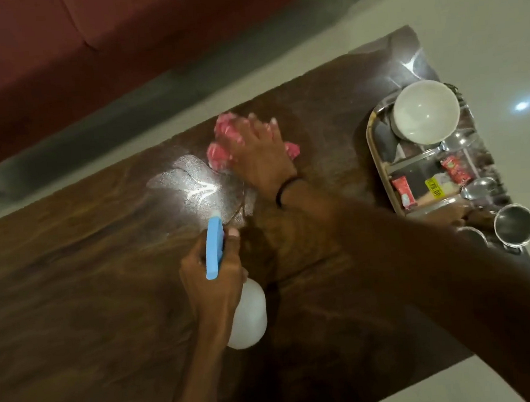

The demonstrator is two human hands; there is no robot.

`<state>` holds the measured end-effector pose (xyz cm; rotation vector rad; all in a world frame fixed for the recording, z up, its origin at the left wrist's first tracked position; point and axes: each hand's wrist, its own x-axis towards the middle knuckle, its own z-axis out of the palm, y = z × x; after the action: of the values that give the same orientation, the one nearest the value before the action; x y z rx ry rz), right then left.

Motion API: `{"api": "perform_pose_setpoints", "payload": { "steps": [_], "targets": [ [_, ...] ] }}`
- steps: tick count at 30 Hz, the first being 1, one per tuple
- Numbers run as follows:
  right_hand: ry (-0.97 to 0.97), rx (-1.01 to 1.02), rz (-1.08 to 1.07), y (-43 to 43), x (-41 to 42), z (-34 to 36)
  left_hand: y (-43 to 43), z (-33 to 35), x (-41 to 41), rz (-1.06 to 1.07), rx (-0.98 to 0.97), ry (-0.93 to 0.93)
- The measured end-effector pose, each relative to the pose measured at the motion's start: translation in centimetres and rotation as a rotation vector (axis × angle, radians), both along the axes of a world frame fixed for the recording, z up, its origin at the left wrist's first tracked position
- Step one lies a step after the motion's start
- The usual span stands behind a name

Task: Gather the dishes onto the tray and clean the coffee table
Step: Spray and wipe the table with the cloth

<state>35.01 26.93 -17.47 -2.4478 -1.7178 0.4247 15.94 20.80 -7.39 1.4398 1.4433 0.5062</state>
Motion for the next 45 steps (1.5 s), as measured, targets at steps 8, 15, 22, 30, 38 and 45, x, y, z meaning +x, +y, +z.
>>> {"api": "perform_pose_setpoints", "payload": {
  "steps": [8, 15, 22, 30, 38, 45],
  "targets": [
    [0.023, -0.06, -0.555, -17.0, -7.0, 1.6, 0.2, 2.1, 1.4, -0.052, 0.075, 0.017],
    [0.062, -0.012, -0.322, -12.8, -6.7, 0.2, -0.3, 2.0, 1.2, -0.094, 0.138, 0.009],
    [0.122, -0.076, -0.723, -21.4, -9.9, 2.3, -0.6, 2.9, 1.3, -0.159, 0.05, -0.095],
    [0.172, -0.105, -0.722, -22.3, -11.8, 1.8, -0.4, 2.7, 6.5, -0.164, 0.392, -0.141],
    [0.134, -0.113, -0.618, -24.2, -12.2, 1.5, -1.0, -0.2, 8.3, -0.134, 0.556, -0.258],
    [0.234, -0.043, -0.658, -24.3, -12.2, 2.4, -1.8, -1.2, 6.7, -0.203, 0.65, -0.161]
  ]
}}
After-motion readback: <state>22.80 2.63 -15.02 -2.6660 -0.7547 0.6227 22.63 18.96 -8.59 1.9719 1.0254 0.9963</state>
